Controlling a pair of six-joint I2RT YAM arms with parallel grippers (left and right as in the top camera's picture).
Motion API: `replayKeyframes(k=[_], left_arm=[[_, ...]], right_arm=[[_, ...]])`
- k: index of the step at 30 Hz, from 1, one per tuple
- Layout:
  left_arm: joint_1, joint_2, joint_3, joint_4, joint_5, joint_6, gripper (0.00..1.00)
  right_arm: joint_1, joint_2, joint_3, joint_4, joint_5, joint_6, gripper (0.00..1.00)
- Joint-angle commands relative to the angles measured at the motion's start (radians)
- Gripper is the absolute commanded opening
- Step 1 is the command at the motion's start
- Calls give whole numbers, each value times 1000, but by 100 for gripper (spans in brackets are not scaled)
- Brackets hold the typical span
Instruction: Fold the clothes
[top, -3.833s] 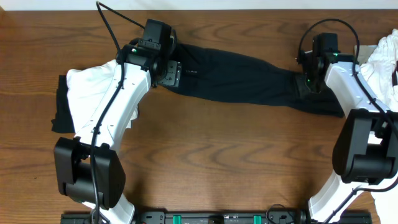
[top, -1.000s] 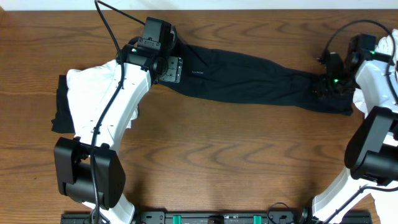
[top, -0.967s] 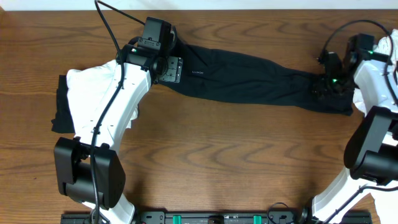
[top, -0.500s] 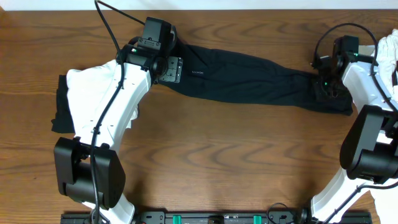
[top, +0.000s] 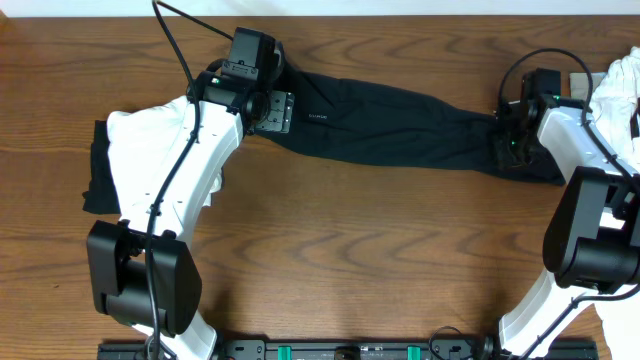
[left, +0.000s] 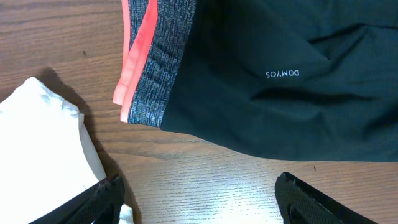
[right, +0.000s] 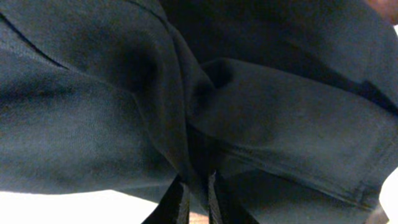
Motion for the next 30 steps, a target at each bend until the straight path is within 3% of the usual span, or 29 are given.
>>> replayKeyframes(k=[1, 5, 15, 18, 21, 22, 26, 30], left_arm=[[6, -9, 13, 1, -8, 14, 79], [6, -9, 13, 5, -8, 14, 80], [6, -9, 13, 5, -8, 13, 80], [6, -9, 13, 5, -8, 13, 80], [6, -9, 13, 5, -8, 13, 80], [6, -9, 13, 5, -8, 14, 80], [6, -9, 13, 4, -8, 14, 80], [6, -9, 13, 0, -8, 14, 80]], right_arm=[[-13, -34, 77, -33, -60, 34, 5], [-46, -44, 163, -92, -215, -3, 1], [-123, -31, 187, 85, -164, 0, 1], [-129, -15, 187, 109, -164, 1, 16], [-130, 8, 187, 107, -159, 2, 48], [-132, 13, 187, 104, -139, 27, 52], [-161, 2, 189, 41, -128, 197, 47], [-175, -23, 189, -70, -188, 200, 47]])
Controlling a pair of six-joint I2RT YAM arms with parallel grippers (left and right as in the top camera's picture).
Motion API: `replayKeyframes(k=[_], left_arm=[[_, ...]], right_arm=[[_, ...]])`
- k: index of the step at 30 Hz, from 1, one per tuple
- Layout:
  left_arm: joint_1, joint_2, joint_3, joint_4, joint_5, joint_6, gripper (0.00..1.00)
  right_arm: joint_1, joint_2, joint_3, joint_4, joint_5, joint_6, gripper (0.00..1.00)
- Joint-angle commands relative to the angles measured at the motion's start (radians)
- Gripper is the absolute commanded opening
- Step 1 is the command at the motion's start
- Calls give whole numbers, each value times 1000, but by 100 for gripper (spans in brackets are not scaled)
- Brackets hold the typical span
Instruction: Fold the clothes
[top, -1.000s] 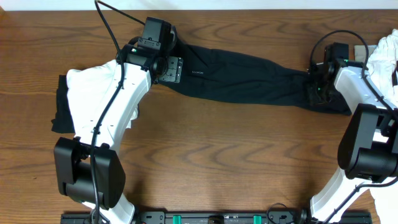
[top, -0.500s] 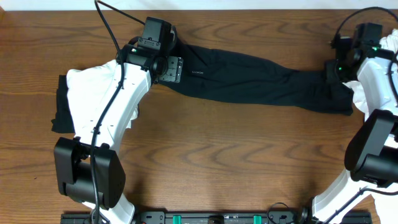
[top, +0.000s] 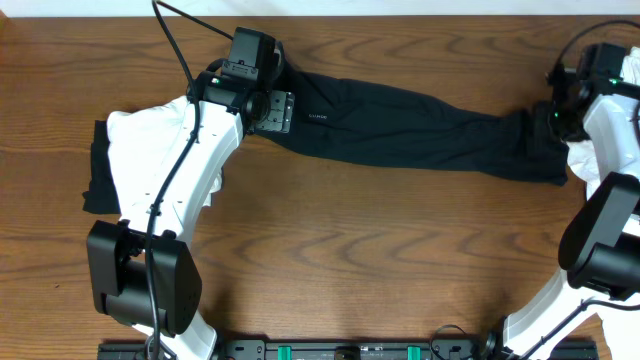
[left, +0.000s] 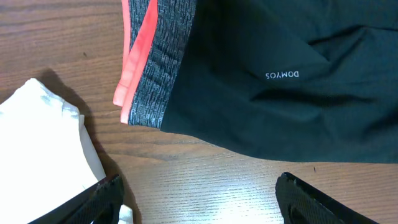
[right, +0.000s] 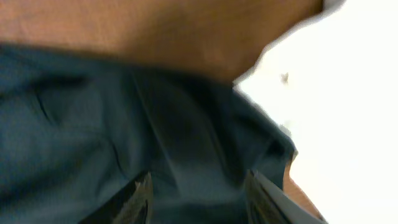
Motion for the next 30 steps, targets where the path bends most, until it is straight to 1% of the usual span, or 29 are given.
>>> replayKeyframes(k=[1, 4, 6, 10, 14, 15, 17, 20, 21, 23, 26, 30], left_arm=[[6, -9, 13, -6, -8, 14, 80], [6, -9, 13, -6, -8, 14, 80], [6, -9, 13, -6, -8, 14, 80], [6, -9, 13, -6, -8, 14, 80], [6, -9, 13, -5, -8, 14, 80], [6, -9, 13, -5, -8, 14, 80], [6, -9, 13, -5, -8, 14, 80], [6, -9, 13, -6, -8, 14, 80], [6, -9, 13, -6, -8, 14, 80], [6, -9, 13, -5, -8, 14, 80], [6, -9, 13, -2, -8, 13, 80], [6, -9, 13, 2, -8, 13, 80]], right_arm=[[-16, -29, 13, -58, -30, 58, 47], [-16, -31, 12, -93, -14, 29, 50], [-12, -24, 0, -80, -15, 24, 52], [14, -8, -47, -2, -23, 24, 56], [44, 2, -110, 89, 11, 34, 57], [48, 2, -130, 121, 29, 47, 56], [53, 2, -153, 156, 56, 69, 51], [53, 1, -158, 166, 172, 145, 35], [52, -1, -158, 171, 216, 168, 31], [51, -1, -158, 177, 266, 185, 28], [46, -1, -158, 181, 265, 185, 23], [45, -1, -158, 182, 258, 183, 8]])
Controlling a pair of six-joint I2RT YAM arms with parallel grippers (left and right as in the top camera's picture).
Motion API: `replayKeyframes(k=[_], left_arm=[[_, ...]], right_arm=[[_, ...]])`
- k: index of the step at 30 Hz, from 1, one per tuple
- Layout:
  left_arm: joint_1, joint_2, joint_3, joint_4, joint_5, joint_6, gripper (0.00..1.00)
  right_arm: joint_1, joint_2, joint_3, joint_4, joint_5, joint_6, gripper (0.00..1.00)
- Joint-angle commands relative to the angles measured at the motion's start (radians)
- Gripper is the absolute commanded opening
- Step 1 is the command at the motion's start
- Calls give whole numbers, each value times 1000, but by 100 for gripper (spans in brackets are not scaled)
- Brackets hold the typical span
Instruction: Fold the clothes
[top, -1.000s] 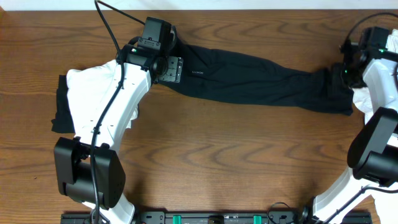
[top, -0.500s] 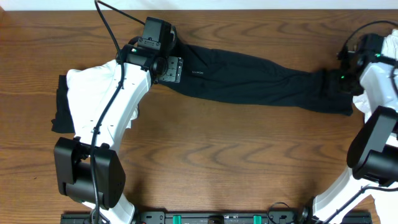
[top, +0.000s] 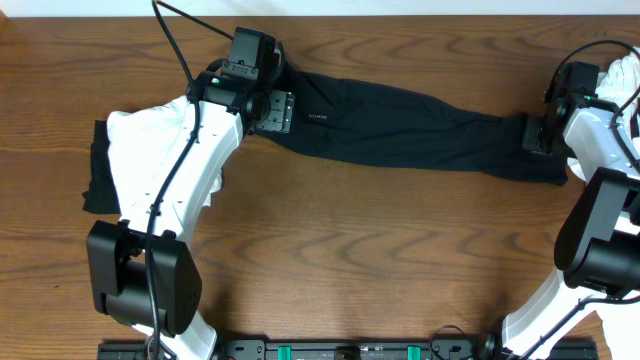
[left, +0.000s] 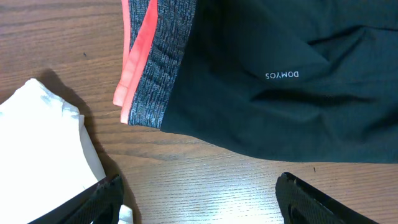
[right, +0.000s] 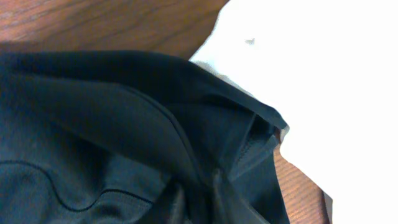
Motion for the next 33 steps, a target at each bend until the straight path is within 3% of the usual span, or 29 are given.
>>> replayKeyframes(k=[1, 7, 12, 25, 26, 27, 28, 30, 33], left_arm=[[6, -9, 13, 1, -8, 13, 80], [6, -9, 13, 1, -8, 14, 80], [6, -9, 13, 1, -8, 14, 80], [6, -9, 13, 1, -8, 13, 80], [6, -9, 13, 1, -8, 13, 80], [6, -9, 13, 0, -8, 13, 80], [6, -9, 13, 0, -8, 13, 80], [6, -9, 13, 0, -8, 13, 80], [6, -9, 13, 1, -8, 13, 80]], right_arm=[[-5, -2, -2, 0, 13, 11, 2], [-25, -64, 74, -111, -225, -36, 1], [-77, -129, 170, -215, -278, -56, 1], [-169, 6, 164, -57, -282, -58, 2], [-169, 16, 164, -47, -280, -58, 8], [-170, 23, 164, -41, -275, -58, 24], [-170, 26, 164, -34, -263, -58, 31], [-176, 26, 166, -31, -244, -58, 31], [-185, 21, 181, -76, -253, -42, 39]])
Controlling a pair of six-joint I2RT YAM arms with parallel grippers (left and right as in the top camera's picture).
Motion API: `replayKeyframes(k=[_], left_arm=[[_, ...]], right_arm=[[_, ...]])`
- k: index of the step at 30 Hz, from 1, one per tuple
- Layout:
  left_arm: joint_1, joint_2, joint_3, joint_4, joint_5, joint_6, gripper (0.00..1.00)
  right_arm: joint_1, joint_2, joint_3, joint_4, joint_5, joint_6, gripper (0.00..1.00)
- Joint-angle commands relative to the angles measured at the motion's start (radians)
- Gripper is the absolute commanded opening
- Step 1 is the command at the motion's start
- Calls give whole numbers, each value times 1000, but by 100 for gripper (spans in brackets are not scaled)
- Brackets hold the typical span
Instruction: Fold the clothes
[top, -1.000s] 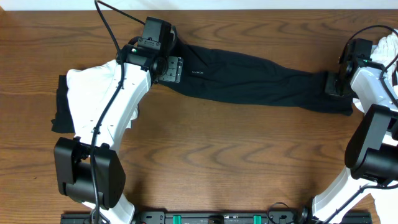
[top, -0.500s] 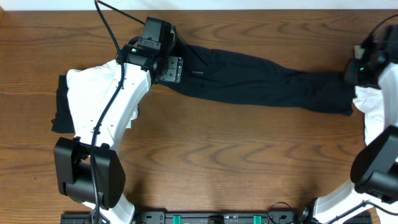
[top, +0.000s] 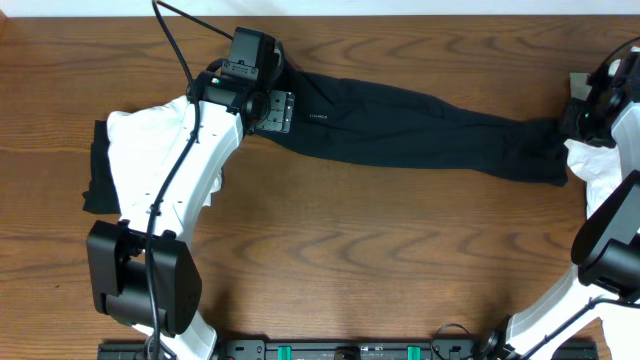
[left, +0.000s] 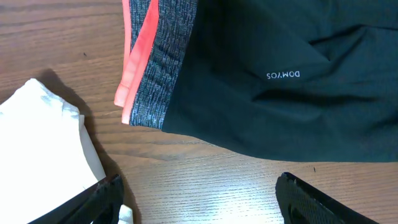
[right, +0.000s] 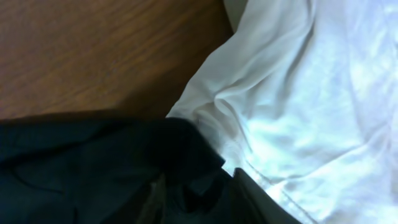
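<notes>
Long black pants (top: 400, 130) lie stretched across the table, their grey and orange waistband (left: 149, 62) at the left end. My left gripper (left: 199, 202) hangs open over bare wood just beside the waistband, holding nothing. The pants' leg end (top: 545, 150) lies at the right. My right gripper (right: 199, 190) is at that end, its fingers (right: 258, 199) apart with dark cloth lying between them, right beside a white garment (right: 298, 93).
A white garment on a dark one (top: 125, 150) lies at the left under my left arm. More white cloth (top: 600, 165) is heaped at the table's right edge (top: 630, 30), around my right arm. Bare wood (top: 380, 250) fills the front half.
My right gripper has gone from shut on the leg end to open and has moved right, toward the white cloth. The left gripper and waistband are unchanged.
My right gripper was first shut on the black leg end. It then stood open further right near the white cloth, then shut again on the leg end, and now is open at the far right. The pants lie longer and straighter. The left gripper stayed open throughout.
</notes>
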Motion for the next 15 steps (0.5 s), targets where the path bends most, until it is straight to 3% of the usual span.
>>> replayKeyframes(k=[1, 8, 15], left_arm=[[6, -9, 13, 1, -8, 13, 80], [6, -9, 13, 0, -8, 13, 80], [6, -9, 13, -3, -8, 13, 80]], right_arm=[[-18, -9, 21, -51, 11, 19, 41], [-19, -29, 27, -216, -13, 23, 41], [-6, -27, -51, -214, -10, 158, 51]])
